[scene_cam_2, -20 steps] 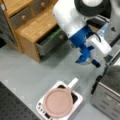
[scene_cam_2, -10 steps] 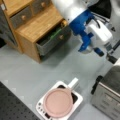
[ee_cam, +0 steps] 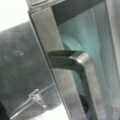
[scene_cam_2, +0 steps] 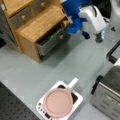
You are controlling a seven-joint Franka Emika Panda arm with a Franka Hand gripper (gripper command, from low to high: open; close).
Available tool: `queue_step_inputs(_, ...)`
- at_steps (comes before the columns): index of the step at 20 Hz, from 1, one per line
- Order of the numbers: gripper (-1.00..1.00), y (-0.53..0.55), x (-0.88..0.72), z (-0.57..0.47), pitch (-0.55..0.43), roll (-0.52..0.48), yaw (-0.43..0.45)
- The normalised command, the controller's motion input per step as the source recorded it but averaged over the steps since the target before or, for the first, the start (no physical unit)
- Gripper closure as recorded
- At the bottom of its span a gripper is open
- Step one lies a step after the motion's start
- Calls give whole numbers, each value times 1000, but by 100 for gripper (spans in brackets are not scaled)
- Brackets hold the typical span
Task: Open the microwave oven door. Pull out the microwave oven tray. Pick up the bowl. Place the bowl on the microwave tray.
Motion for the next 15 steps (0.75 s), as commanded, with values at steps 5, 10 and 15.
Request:
queue_step_inputs(5, -100, -326, 319, -180, 44, -467, 150)
queue_step_inputs(10, -100, -19, 87, -197, -36, -385, -55)
queue_step_inputs(15, -100, -50, 0, -32, 56, -322, 0)
